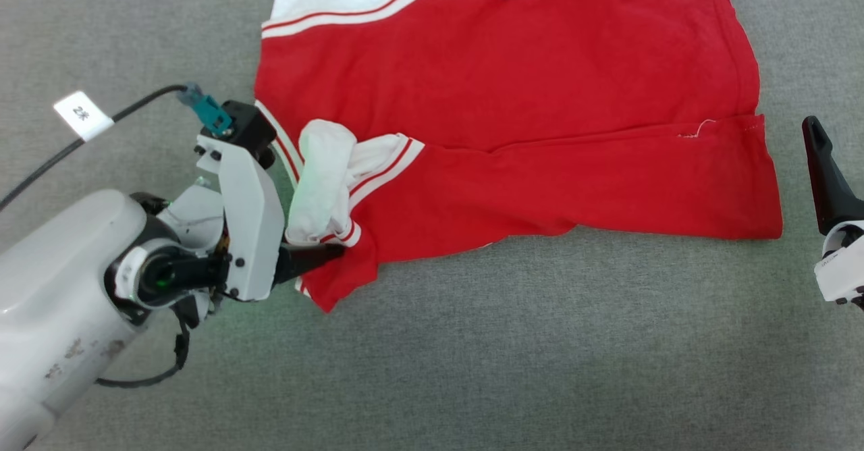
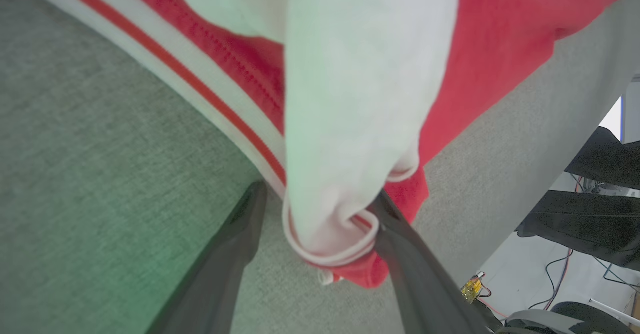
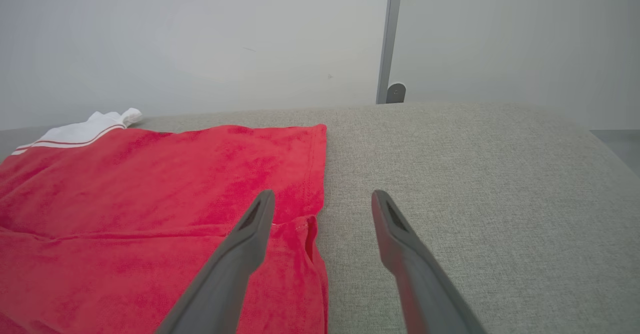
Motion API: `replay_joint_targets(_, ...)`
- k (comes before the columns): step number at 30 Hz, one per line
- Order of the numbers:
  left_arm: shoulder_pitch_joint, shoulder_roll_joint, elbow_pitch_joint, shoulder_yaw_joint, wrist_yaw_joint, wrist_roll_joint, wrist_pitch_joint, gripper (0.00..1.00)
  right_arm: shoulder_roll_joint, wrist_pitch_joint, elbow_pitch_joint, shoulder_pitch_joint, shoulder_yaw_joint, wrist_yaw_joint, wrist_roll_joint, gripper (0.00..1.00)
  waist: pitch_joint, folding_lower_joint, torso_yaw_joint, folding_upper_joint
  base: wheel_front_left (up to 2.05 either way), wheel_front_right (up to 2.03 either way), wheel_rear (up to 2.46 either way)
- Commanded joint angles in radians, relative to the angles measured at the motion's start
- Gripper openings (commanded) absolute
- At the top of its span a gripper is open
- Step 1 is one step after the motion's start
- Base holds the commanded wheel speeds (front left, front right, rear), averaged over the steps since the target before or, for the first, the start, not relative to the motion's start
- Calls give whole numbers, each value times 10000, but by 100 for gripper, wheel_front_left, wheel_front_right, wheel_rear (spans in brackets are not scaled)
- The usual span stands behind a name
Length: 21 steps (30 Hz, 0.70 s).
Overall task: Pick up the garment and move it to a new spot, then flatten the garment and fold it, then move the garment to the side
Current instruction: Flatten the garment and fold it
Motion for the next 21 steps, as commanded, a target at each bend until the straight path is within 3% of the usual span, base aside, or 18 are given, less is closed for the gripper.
replay_joint_targets(1,93,-113,221,-32,-67,-3,-52,100,28,-73,9,-104,-1,-16,5,100,176,0,-141,0,0,0,0)
replay_joint_targets(10,254,-587,890,-381,-310,-130,354,100,-95,82,-94,-259,91,-16,-44,100,390,0,-231,0,0,0,0)
replay_joint_targets(11,255,-636,907,-378,-364,-165,354,95,-144,156,-107,-273,133,-16,-42,100,400,0,-238,0,0,0,0)
replay_joint_targets(12,262,-686,921,-354,-398,-223,310,48,-191,252,-107,-271,185,-16,-28,100,408,0,-243,0,0,0,0)
replay_joint_targets(14,290,-772,946,-315,-484,-283,271,0,-359,565,-109,-293,358,-16,-19,100,409,0,-247,0,0,0,0)
replay_joint_targets(21,367,-845,1038,-193,-713,-524,250,0,-1596,3072,-153,-197,1512,-16,279,100,316,0,-150,0,0,0,0)
